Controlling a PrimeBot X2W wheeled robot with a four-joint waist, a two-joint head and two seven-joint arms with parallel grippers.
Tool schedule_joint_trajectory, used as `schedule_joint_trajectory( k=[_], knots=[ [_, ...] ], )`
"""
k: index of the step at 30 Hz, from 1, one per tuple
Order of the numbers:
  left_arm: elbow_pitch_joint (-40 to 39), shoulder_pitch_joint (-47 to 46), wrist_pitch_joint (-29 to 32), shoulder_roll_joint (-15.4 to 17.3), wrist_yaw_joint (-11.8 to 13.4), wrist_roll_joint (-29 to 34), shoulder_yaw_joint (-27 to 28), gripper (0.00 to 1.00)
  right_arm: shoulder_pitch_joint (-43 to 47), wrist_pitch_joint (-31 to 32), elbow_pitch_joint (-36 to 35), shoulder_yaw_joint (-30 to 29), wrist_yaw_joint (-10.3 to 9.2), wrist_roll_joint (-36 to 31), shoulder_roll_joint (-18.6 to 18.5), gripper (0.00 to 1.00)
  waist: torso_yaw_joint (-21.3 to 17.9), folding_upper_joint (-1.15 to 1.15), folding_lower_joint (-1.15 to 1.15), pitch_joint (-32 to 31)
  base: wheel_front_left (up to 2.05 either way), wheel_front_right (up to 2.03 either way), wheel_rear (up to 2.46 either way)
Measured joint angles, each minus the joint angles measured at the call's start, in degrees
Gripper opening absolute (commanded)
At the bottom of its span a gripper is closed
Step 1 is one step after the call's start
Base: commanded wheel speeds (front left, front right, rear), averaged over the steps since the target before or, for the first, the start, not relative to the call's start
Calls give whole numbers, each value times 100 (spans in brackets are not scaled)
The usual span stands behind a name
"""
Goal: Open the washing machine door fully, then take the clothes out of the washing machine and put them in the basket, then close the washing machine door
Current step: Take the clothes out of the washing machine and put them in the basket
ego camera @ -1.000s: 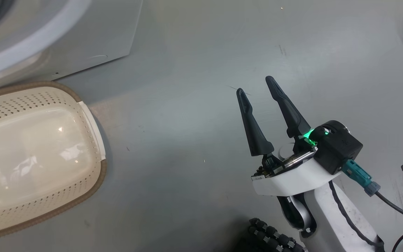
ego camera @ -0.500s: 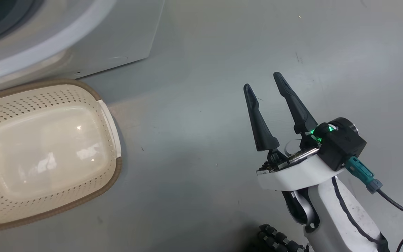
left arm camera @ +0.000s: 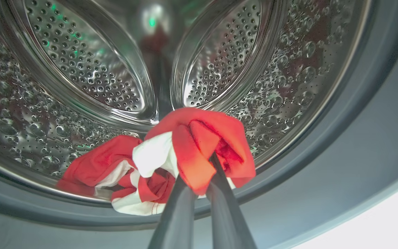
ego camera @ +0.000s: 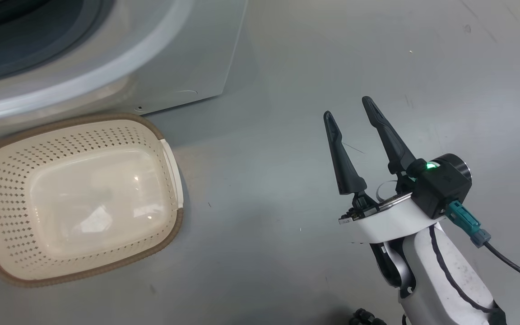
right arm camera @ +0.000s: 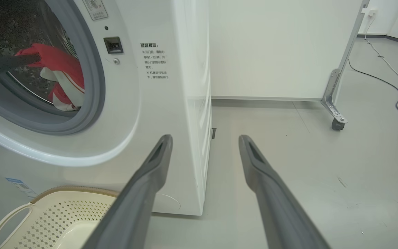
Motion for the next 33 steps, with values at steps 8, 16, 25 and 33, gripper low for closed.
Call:
schedule_joint_trajectory(
  k=[8,16,25,33],
  knots=[
    [-224,739,-853,-380,0,205,-69,0,151,0,145,-158,56,-198,-7,100,235,0,0,-412,0,0,0],
    [-399,1289,-1437,-671,4,346,-197,0,431,0,243,-290,100,-244,-76,100,505,0,0,-845,0,0,0],
    [-686,1980,-1860,-710,158,720,-324,0,723,0,367,-324,168,-250,-69,100,748,0,0,-1358,0,0,0],
    [-1115,2440,-1914,-828,316,811,-326,0,997,0,390,-422,201,-264,-73,100,881,0,0,-1763,0,0,0]
  ],
)
